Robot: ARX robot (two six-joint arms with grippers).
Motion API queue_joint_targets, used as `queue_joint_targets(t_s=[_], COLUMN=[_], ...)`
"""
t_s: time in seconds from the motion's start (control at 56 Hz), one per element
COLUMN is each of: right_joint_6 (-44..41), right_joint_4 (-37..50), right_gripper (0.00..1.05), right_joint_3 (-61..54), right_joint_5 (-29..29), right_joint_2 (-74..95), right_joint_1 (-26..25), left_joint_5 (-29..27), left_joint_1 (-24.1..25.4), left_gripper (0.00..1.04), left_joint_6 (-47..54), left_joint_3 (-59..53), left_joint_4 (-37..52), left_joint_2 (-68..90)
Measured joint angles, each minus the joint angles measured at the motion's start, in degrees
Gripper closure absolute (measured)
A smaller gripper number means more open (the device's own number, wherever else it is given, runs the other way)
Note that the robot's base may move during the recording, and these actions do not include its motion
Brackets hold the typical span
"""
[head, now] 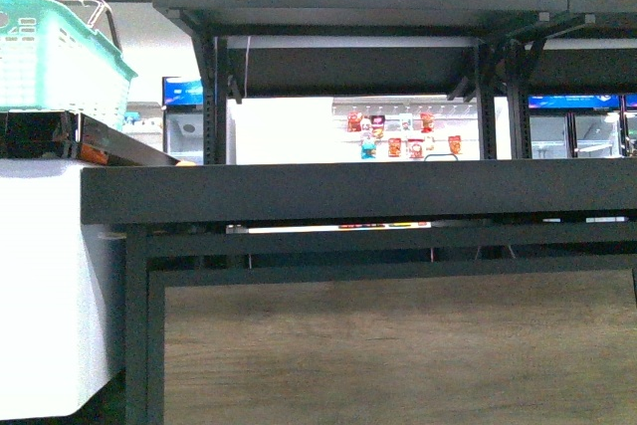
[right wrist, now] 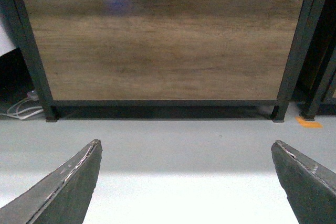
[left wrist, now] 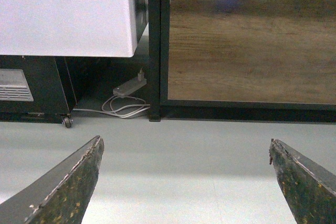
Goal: Pick lemon from shelf
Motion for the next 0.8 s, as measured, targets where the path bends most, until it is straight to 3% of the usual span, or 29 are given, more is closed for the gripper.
queue_joint_targets(t_s=[0.803], right_joint_6=[0.0], right_joint_4=[0.0], right_gripper=[0.07], right_joint_3=[0.0], right_joint_5=[0.0], right_joint_2=[0.0], right_joint_1=[0.0], left_joint_5=[0.0], left_joint_1=[0.0], left_gripper=[0.08], left_joint_6=[0.0], left_joint_3=[0.0], left_joint_4=[0.0], left_joint_2=[0.0])
